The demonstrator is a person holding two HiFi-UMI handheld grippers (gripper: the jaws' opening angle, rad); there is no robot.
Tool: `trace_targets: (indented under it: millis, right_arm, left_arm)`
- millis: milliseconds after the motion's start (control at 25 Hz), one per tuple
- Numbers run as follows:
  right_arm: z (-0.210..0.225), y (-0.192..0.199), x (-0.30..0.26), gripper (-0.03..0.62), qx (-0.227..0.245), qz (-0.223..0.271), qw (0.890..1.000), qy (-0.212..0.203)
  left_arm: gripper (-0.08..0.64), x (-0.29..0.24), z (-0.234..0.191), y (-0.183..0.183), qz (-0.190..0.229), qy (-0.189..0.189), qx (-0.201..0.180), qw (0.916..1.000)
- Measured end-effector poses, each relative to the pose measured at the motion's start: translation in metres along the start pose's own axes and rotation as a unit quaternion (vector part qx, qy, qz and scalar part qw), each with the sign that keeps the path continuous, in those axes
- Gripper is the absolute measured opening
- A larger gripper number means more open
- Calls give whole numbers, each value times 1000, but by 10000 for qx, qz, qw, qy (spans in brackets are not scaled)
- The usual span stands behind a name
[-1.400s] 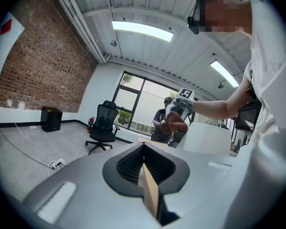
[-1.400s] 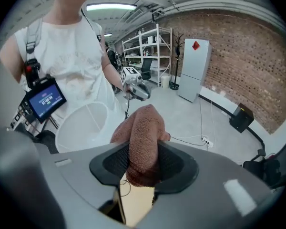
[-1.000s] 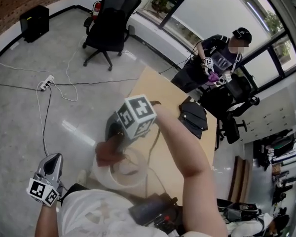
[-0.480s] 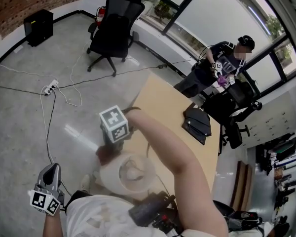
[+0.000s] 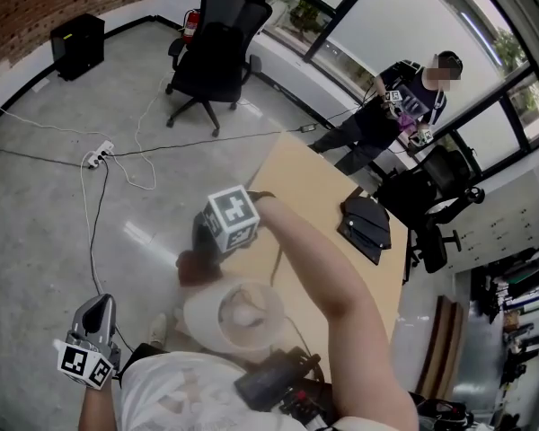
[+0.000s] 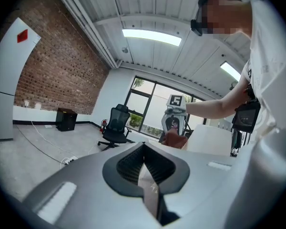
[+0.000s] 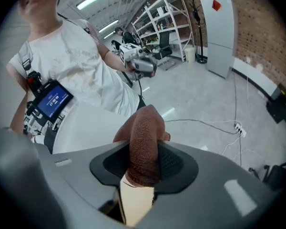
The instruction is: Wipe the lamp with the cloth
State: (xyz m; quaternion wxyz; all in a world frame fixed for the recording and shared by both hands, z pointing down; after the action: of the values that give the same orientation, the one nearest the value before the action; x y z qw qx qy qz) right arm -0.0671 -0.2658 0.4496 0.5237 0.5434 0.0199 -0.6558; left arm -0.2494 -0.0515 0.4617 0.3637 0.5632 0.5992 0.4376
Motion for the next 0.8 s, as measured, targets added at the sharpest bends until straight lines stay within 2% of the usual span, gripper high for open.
trace_targets:
  millis: [80, 200, 240, 360, 520, 800]
  right_arm:
    - [-18, -11, 17, 167, 181, 251, 9995, -38]
    - [-52, -36, 52, 167, 412, 227, 9987, -203]
    - [-62, -47, 57, 167, 461, 225, 9982, -307]
    - [-80, -71, 45, 167, 478, 129, 9964, -685]
    - [-71, -74, 16, 166, 254, -299, 9919, -1206]
    - [-32, -52, -24, 167, 50, -853, 9872, -1344]
  left_arm:
    - [2, -6, 2, 13, 58, 115, -38, 9999]
    - [2, -25, 14, 17, 196, 567, 91, 9982]
    - [2, -25, 20, 11, 186, 597, 128, 9980]
    - [2, -9, 26, 0, 80, 435, 181, 9989]
    - [2, 6, 22, 1, 81, 213, 89, 9997]
    - [2, 21, 15, -2, 152, -76, 96, 9998]
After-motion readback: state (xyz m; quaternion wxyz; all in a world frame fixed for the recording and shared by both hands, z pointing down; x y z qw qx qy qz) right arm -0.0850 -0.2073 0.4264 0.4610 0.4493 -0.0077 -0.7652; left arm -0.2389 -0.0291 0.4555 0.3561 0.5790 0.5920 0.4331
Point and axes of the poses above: the fingertips, and each gripper's own axes: x backward along the fingers, z to its right, y out of its underside, the point moved 6 cm from there along x, backward along the fingers, and after that the axes turned 14 degrees about z, right-handed, at the moved point
